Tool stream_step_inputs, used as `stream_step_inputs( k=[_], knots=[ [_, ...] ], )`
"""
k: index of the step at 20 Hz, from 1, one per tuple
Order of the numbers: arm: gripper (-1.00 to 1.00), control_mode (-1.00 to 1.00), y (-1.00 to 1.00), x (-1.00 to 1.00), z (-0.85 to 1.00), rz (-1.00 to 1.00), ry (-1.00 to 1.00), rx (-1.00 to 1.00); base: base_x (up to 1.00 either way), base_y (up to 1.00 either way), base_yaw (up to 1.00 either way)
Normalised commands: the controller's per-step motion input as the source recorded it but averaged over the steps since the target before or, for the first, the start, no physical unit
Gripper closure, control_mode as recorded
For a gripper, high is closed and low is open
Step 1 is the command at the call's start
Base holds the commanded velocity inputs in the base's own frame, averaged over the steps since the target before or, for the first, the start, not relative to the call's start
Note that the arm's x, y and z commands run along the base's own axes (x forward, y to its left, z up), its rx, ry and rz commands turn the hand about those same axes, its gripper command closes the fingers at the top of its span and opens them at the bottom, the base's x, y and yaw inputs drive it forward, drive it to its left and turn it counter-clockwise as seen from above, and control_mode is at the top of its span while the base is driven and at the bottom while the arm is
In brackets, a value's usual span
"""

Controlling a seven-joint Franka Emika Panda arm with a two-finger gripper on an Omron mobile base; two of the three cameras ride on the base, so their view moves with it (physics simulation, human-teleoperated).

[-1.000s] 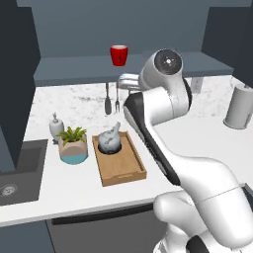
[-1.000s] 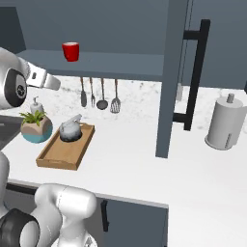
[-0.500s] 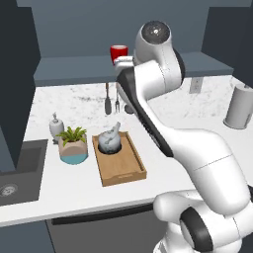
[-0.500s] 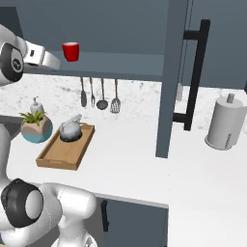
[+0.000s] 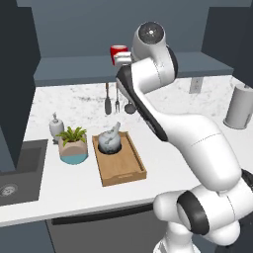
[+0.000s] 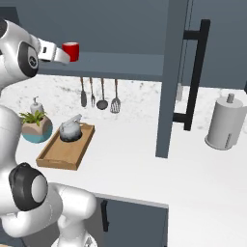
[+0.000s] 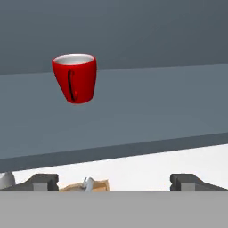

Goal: Pick the kettle from the counter and place it on the tray. Then pick the mug from the cabinet and place it on the tray. Then close the cabinet doors.

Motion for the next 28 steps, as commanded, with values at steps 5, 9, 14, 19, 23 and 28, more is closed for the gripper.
stream_step_inputs(
  k=[5, 9, 14, 19, 23, 28],
  knots=[
    [-1.00, -1.00, 0.02, 0.44, 0.03, 0.00, 0.00, 0.00, 0.00, 0.00, 0.00],
    [-1.00, -1.00, 0.03, 0.33, 0.01, 0.00, 0.03, 0.00, 0.00, 0.00, 0.00],
    [-1.00, -1.00, 0.29, 0.31, 0.07, 0.00, 0.06, -0.01, 0.00, 0.00, 0.00],
    [-1.00, -1.00, 0.33, 0.30, 0.01, -0.02, 0.01, -0.01, 0.00, 0.00, 0.00],
    [-1.00, -1.00, 0.07, 0.32, 0.00, -0.04, 0.01, 0.00, 0.00, 0.00, 0.00],
    [-1.00, -1.00, 0.00, 0.24, 0.00, -0.05, 0.04, 0.00, 0.00, 0.00, 0.00]
  ],
)
